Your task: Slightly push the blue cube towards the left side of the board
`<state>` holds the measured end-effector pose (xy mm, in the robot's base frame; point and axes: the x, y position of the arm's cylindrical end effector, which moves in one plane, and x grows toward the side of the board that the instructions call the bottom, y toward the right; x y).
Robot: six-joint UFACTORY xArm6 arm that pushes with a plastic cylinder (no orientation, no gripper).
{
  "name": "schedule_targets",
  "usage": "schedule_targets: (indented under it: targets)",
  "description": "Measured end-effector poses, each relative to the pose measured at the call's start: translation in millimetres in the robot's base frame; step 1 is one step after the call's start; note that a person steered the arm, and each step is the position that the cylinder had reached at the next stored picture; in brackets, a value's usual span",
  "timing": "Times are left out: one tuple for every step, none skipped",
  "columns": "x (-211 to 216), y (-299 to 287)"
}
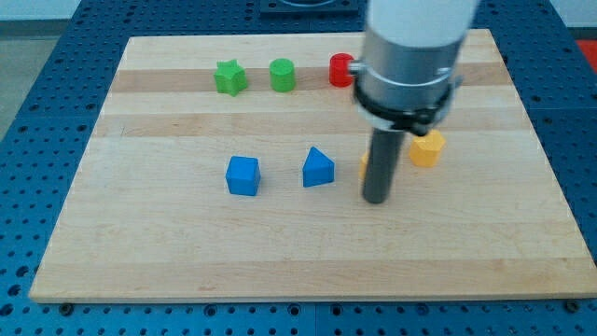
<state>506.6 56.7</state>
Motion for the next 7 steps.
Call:
schedule_targets:
  targets:
    - [-5, -50]
    - [-12, -88]
    - [-25, -102]
    - [-38, -102]
    - [-39, -110]
    - [-60, -128]
    - [-91, -130]
